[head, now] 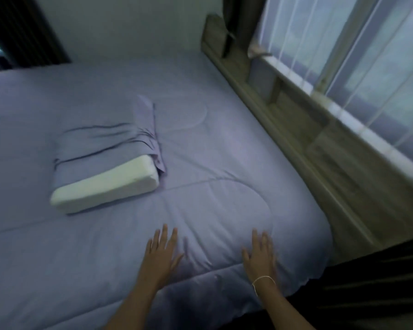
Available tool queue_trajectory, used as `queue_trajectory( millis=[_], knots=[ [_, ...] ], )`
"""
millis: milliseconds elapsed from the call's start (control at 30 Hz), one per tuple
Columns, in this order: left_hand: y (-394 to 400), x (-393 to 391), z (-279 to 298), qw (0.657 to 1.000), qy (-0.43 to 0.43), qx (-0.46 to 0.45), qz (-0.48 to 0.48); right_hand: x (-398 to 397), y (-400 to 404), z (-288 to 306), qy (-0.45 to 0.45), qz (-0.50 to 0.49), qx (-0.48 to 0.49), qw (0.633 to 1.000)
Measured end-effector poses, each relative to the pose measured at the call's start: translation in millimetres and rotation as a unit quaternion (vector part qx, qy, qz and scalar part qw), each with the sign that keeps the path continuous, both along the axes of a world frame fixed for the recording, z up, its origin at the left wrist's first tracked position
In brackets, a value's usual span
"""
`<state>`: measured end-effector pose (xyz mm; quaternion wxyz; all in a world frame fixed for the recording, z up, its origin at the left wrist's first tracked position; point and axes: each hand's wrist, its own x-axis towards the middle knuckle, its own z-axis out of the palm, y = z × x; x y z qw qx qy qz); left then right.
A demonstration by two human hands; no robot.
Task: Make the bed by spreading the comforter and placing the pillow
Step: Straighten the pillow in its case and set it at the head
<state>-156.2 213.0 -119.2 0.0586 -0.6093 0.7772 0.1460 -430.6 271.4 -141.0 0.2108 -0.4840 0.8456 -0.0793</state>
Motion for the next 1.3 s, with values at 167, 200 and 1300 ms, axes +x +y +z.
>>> queue_trajectory(
  millis=[167, 200, 1300],
  knots=[
    [-33, 42, 74, 0.995, 0.037, -0.068, 0.058, 33, -53, 57, 0.012, 0.084, -0.003, 0.996],
    [-40, 50, 85, 0.992, 0.046, -0.092, 0.076, 38, -62, 64, 0.019, 0.102, 0.003, 0.995],
    [-239, 308, -29, 0.959, 0.117, 0.073, 0.248, 284, -348, -1, 0.036, 0.379, 0.035, 0.924]
  ],
)
